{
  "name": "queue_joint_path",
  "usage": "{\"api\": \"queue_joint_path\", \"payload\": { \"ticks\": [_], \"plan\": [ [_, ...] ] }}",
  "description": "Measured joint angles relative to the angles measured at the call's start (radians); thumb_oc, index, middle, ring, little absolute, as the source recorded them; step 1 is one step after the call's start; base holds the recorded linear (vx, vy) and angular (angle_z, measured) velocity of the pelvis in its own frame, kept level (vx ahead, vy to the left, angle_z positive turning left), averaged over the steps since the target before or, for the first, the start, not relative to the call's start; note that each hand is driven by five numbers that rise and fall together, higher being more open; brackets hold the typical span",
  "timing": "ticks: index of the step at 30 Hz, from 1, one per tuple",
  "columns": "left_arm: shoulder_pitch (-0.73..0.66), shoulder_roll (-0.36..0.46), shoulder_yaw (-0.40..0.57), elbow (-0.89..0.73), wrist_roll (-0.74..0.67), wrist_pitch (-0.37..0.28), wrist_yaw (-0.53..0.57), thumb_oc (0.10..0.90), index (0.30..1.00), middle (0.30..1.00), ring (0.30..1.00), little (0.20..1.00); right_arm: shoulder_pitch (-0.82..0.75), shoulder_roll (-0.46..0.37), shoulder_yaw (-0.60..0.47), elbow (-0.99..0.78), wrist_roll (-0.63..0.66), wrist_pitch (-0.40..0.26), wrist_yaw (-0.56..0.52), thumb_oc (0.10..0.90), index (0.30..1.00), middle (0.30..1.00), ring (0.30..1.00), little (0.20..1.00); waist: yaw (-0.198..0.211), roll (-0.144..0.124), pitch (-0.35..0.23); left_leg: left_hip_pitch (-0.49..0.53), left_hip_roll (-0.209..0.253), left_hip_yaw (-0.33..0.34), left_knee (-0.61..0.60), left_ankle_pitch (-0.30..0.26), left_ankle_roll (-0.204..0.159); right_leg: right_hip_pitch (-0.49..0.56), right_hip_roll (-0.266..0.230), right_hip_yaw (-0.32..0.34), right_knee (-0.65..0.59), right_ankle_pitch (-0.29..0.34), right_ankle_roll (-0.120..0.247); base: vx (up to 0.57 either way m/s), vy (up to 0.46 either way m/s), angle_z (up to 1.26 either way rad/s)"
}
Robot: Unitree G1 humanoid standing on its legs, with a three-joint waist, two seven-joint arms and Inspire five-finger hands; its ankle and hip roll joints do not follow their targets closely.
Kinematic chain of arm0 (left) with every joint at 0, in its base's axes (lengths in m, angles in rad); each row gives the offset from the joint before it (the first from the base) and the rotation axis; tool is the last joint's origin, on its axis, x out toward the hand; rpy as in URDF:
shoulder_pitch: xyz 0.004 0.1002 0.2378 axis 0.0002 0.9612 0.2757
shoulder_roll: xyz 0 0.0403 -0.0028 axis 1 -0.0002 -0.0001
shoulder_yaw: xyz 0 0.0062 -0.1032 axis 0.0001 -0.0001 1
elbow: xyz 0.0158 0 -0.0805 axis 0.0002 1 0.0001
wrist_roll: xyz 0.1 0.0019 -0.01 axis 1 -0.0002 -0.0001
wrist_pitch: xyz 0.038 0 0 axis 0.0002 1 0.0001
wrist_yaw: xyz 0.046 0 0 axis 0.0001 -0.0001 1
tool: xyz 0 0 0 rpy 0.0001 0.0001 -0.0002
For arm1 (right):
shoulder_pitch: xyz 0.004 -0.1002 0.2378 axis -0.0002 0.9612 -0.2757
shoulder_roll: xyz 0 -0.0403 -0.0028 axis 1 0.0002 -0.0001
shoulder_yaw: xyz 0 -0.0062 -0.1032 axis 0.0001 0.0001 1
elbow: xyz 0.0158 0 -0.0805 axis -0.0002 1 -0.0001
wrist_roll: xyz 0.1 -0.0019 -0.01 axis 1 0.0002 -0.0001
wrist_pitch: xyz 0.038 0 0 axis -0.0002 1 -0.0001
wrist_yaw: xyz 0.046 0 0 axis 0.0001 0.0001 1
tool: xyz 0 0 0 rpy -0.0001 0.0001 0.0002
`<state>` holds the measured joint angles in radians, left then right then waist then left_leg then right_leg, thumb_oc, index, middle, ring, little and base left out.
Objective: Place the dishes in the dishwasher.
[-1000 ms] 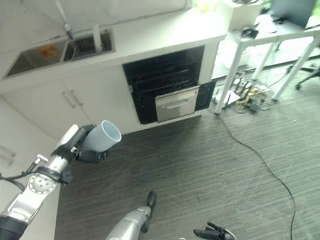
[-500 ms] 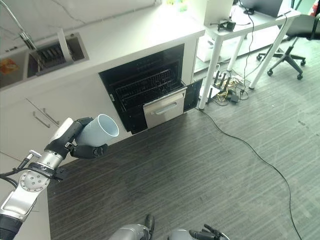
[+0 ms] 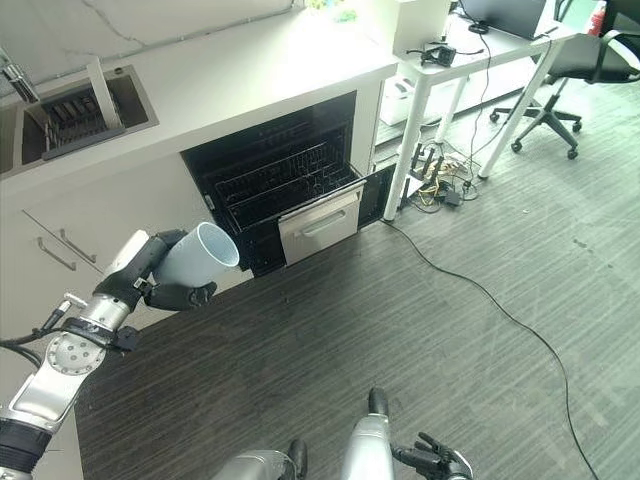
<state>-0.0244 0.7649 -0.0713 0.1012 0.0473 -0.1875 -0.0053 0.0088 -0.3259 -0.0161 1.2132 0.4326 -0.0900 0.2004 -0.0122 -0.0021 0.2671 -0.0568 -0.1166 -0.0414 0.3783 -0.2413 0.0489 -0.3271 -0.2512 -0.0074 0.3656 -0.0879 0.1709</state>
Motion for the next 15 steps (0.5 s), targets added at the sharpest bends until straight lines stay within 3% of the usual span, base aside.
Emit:
{"api": "queue_joint_path", "payload": {
  "ticks": [2, 4, 5, 6, 7, 8, 10, 12, 14, 15],
  "plan": [
    [0.072, -0.013, 0.01, -0.025, 0.005, 0.009, 0.002, 0.4, 0.3, 0.3, 0.3, 0.3, 0.002, 0.003, 0.013, 0.0, -0.001, 0.009, 0.001, 0.8, 0.9, 0.9, 0.9, 0.9, 0.02, 0.009, 0.0, 0.043, 0.049, -0.035, -0.018, -0.019, -0.033, 0.047, 0.055, -0.025, 0.007, 0.059, -0.048, 0.39, -0.389, 0.29],
    [0.142, -0.013, 0.014, -0.067, 0.008, 0.02, 0.002, 0.4, 0.3, 0.3, 0.3, 0.3, -0.009, 0.002, 0.03, -0.001, -0.007, 0.015, 0.002, 0.8, 0.9, 0.9, 0.9, 0.9, 0.019, 0.023, -0.006, 0.126, 0.131, -0.067, -0.116, 0.006, -0.094, 0.089, 0.118, -0.088, 0.055, 0.001, -0.12, 0.4, -0.403, 0.4],
    [0.144, -0.015, 0.014, -0.081, 0.008, 0.023, 0.002, 0.4, 0.3, 0.3, 0.3, 0.3, -0.018, -0.001, 0.042, -0.001, -0.025, 0.014, 0.002, 0.8, 0.9, 0.9, 0.9, 0.9, 0.017, 0.017, -0.009, 0.136, 0.15, -0.06, -0.12, 0.026, -0.123, 0.096, 0.13, -0.105, 0.078, -0.031, -0.14, 0.39, -0.451, 0.35],
    [0.133, -0.021, 0.014, -0.115, 0.008, 0.039, 0.001, 0.4, 0.3, 0.3, 0.3, 0.3, -0.04, -0.004, 0.046, -0.001, -0.04, 0.006, 0.01, 0.8, 0.9, 0.9, 0.9, 0.9, 0.036, -0.008, -0.018, 0.112, 0.163, -0.023, -0.05, 0.087, -0.161, 0.116, 0.14, -0.112, 0.09, -0.077, -0.185, 0.33, -0.402, 0.19],
    [0.113, -0.038, 0.014, -0.128, 0.008, 0.043, 0.001, 0.4, 0.3, 0.3, 0.3, 0.3, -0.046, -0.005, 0.047, 0.002, -0.044, -0.004, 0.011, 0.8, 0.9, 0.9, 0.9, 0.9, 0.045, -0.015, -0.017, 0.061, 0.169, 0.03, 0.072, 0.115, -0.144, 0.135, 0.145, -0.115, 0.078, -0.085, -0.2, 0.28, -0.267, 0.38],
    [0.058, -0.042, -0.011, -0.142, 0.008, 0.052, 0.001, 0.4, 0.3, 0.3, 0.3, 0.3, -0.053, -0.006, 0.064, 0.008, -0.062, -0.019, 0.014, 0.8, 0.9, 0.9, 0.9, 0.9, 0.035, -0.023, -0.016, -0.046, 0.201, 0.099, 0.248, 0.163, -0.117, 0.202, 0.138, -0.165, 0.045, -0.1, -0.231, 0.25, -0.093, 0.47],
    [0.003, -0.043, -0.03, -0.154, 0.006, 0.052, 0.001, 0.4, 0.3, 0.3, 0.3, 0.3, -0.056, -0.007, 0.073, 0.011, -0.071, -0.019, 0.01, 0.8, 0.9, 0.9, 0.9, 0.9, 0.034, -0.022, -0.016, -0.103, 0.186, 0.12, 0.255, 0.139, -0.099, 0.231, 0.144, -0.186, 0.013, -0.112, -0.233, 0.2, 0.019, 0.41],
    [-0.033, -0.039, -0.033, -0.147, 0.005, 0.054, 0.001, 0.4, 0.3, 0.3, 0.3, 0.3, -0.058, -0.011, 0.084, 0.012, -0.08, -0.017, 0.012, 0.8, 0.9, 0.9, 0.9, 0.9, 0.021, -0.003, -0.025, -0.09, 0.115, 0.126, 0.006, 0.131, -0.094, 0.272, 0.162, -0.203, -0.025, -0.109, -0.23, 0.17, 0.135, 0.1],
    [-0.065, -0.042, -0.045, -0.128, 0.004, 0.055, 0.005, 0.4, 0.3, 0.3, 0.3, 0.3, -0.048, -0.011, 0.104, 0.018, -0.081, -0.016, 0.01, 0.8, 0.9, 0.9, 0.9, 0.9, 0.004, 0.016, -0.032, -0.105, 0.119, 0.165, -0.183, 0.155, -0.094, 0.306, 0.198, -0.236, -0.072, -0.11, -0.226, 0.22, 0.226, 0.26],
    [-0.084, -0.044, -0.052, -0.125, 0.003, 0.054, 0.009, 0.4, 0.3, 0.3, 0.3, 0.3, -0.049, -0.013, 0.109, 0.028, -0.081, -0.014, 0.008, 0.8, 0.9, 0.9, 0.9, 0.9, 0.004, 0.033, -0.033, -0.163, 0.13, 0.162, -0.182, 0.173, -0.1, 0.306, 0.211, -0.251, -0.087, -0.108, -0.224, 0.23, 0.184, 0.28]
  ]
}}
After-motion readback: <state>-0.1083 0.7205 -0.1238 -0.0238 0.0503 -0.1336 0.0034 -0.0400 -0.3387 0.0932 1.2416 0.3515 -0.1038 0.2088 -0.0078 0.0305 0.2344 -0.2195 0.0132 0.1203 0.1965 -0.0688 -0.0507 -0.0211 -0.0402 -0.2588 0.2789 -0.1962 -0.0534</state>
